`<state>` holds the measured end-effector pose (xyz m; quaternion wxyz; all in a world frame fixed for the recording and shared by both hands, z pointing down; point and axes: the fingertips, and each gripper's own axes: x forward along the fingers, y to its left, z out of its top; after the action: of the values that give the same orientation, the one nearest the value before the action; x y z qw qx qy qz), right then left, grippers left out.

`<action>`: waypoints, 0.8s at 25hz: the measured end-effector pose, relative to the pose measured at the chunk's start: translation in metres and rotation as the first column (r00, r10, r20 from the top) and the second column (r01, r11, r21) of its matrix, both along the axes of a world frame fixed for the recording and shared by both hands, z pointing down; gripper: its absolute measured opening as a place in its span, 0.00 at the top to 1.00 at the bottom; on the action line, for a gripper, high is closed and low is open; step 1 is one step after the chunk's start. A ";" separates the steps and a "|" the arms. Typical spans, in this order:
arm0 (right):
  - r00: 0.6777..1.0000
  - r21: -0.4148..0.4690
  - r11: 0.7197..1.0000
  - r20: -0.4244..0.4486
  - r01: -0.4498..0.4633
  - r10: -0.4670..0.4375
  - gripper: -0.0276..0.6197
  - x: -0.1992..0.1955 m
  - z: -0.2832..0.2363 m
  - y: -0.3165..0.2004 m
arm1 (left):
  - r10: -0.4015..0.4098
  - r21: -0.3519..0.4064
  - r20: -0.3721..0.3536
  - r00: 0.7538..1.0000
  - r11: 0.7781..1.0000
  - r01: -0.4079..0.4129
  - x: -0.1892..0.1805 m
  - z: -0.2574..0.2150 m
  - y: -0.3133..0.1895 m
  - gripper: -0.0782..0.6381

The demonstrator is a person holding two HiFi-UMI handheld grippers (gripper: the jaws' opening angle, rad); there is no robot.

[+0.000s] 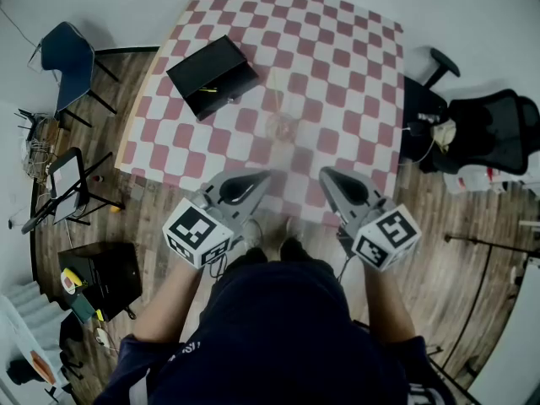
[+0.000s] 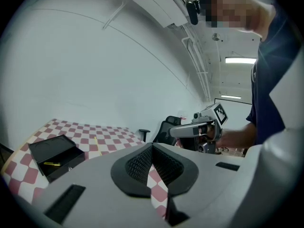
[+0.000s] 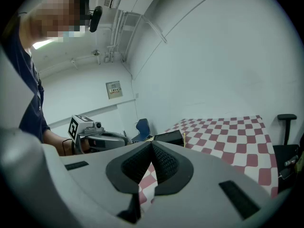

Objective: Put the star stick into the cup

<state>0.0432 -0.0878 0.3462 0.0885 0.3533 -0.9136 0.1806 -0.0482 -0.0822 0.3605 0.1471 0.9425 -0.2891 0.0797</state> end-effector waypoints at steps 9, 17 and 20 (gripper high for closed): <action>1.000 0.001 1.000 -0.006 0.021 -0.021 0.94 -0.004 0.003 -0.001 | -0.012 -0.009 -0.005 1.000 1.000 0.012 -0.004 0.001 -0.004 0.85; 0.999 0.002 1.000 -0.011 0.030 -0.030 0.94 -0.005 0.004 -0.002 | -0.023 -0.016 0.002 1.000 1.000 0.024 -0.005 0.005 -0.007 0.85; 0.999 0.001 1.000 -0.011 0.030 -0.030 0.94 -0.004 0.005 -0.002 | -0.026 -0.010 0.005 1.000 1.000 0.026 -0.004 0.005 -0.009 0.85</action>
<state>0.0394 -0.0900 0.3516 0.0959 0.3403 -0.9185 0.1768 -0.0527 -0.0908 0.3654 0.1522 0.9378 -0.3012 0.0817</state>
